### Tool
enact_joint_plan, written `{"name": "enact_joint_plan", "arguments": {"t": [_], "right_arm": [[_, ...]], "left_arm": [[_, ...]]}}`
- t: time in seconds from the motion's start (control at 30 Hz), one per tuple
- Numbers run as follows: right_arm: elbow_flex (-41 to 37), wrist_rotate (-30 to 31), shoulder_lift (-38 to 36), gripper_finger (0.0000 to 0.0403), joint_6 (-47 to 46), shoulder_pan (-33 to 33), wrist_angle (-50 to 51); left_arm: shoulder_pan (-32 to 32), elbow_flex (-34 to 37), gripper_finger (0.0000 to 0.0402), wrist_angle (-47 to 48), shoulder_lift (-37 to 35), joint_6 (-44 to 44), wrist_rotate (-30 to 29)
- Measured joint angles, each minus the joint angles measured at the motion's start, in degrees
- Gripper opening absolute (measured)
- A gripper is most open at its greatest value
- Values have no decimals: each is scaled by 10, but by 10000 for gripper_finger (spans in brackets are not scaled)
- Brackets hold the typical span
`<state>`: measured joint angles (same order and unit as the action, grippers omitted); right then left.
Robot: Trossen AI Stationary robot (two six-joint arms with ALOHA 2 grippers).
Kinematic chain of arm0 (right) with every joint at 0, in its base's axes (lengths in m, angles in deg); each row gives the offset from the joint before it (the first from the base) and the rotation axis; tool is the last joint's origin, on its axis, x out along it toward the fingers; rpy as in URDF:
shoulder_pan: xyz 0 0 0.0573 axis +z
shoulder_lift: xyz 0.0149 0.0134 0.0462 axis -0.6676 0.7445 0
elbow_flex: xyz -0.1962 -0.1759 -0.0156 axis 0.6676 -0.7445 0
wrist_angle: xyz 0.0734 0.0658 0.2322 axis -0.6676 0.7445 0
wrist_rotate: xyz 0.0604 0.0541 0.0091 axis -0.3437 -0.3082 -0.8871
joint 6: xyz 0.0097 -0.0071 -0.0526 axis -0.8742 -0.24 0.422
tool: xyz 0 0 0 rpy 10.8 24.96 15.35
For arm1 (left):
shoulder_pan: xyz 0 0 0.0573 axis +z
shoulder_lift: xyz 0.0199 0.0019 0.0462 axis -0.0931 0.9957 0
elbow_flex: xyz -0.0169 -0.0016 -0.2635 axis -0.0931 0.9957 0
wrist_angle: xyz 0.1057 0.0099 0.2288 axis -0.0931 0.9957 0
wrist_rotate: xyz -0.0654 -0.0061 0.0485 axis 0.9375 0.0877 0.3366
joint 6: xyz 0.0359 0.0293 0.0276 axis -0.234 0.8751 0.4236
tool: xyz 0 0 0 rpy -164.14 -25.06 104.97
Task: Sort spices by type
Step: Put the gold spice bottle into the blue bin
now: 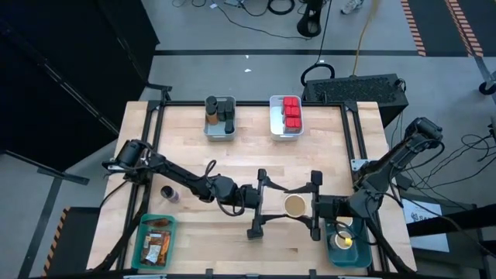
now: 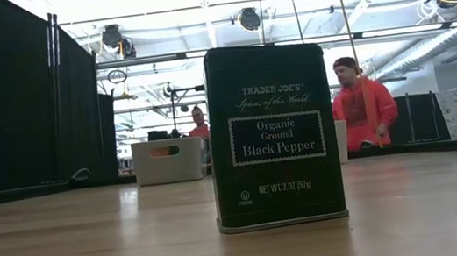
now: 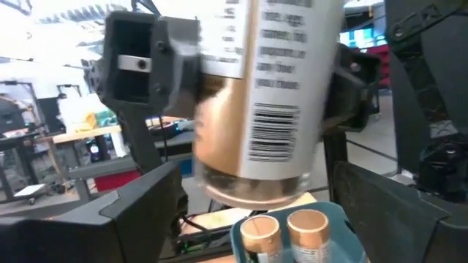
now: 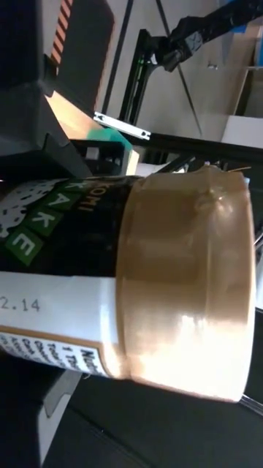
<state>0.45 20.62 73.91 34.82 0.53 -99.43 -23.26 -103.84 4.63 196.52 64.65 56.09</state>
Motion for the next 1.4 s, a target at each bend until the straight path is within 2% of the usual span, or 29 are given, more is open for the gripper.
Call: {"name": "enact_joint_plan", "arguments": {"t": [0.33,0.9,1.0,1.2,1.4], "right_arm": [[0,-15,15,254,5,-27,-8],[0,-19,30,254,23,-52,-38],[0,-33,36,254,22,-57,-37],[0,-35,45,254,8,-59,-36],[0,-29,45,254,-8,-59,-28]], "left_arm": [[10,0,357,-22,0,-6,5],[20,0,356,4,1,-9,12],[19,0,342,7,1,10,12],[18,0,288,9,1,20,14],[17,0,283,17,1,17,13]]}}
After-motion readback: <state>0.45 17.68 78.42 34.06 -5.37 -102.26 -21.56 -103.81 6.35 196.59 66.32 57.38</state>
